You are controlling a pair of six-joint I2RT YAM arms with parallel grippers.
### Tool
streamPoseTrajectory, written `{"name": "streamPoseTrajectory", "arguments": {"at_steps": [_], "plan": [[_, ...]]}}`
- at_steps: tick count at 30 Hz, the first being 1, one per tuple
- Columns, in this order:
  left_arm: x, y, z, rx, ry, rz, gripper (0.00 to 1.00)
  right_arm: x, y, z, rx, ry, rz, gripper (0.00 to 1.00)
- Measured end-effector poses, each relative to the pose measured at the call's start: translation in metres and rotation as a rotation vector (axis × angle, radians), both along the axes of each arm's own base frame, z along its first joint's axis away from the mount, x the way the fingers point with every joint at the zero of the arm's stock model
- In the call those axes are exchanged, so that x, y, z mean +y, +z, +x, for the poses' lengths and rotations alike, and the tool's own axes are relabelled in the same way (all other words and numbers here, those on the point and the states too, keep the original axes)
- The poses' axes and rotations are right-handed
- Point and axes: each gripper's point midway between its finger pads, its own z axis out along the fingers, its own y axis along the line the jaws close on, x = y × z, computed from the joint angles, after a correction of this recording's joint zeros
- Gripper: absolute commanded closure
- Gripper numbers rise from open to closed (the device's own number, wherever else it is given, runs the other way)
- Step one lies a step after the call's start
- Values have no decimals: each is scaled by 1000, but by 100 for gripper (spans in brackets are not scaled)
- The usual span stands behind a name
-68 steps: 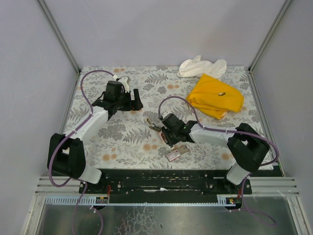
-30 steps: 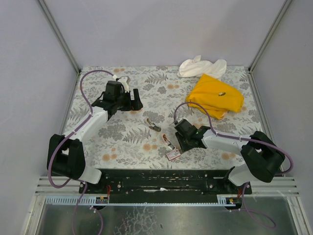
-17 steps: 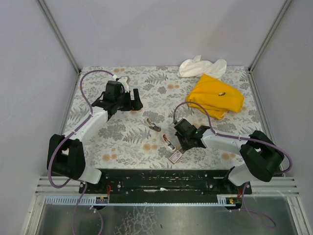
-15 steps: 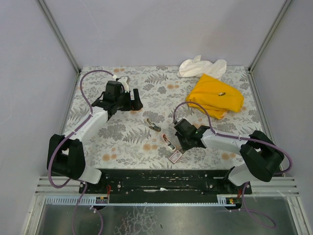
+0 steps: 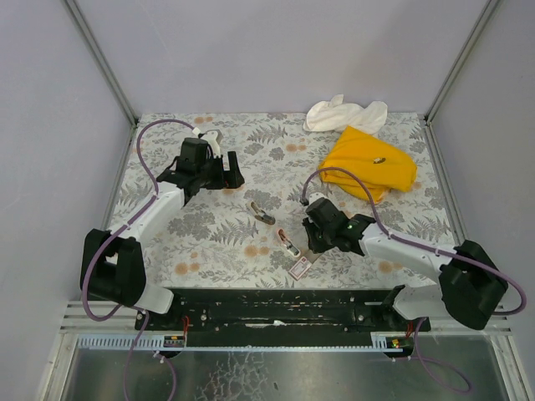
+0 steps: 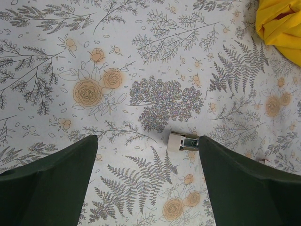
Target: Load the staples into the stapler
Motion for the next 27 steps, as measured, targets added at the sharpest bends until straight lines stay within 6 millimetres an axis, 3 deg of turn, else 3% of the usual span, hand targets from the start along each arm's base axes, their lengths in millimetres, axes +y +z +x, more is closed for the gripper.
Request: {"name": "streamPoseTrajectory", "arguments": {"at_steps": [4, 10, 20, 27], "plan": [[0, 1, 0, -2, 0, -1, 12, 3, 13, 3, -7, -17, 71, 83], [-1, 9, -5, -17, -6, -20, 12, -2, 11, 12, 5, -58, 99, 82], [-4, 18, -9, -30, -13, -47, 12, 15, -10, 43, 39, -52, 4, 83], [-6, 18, -10, -32, -10, -40, 13, 20, -28, 51, 73, -78, -30, 78]]}}
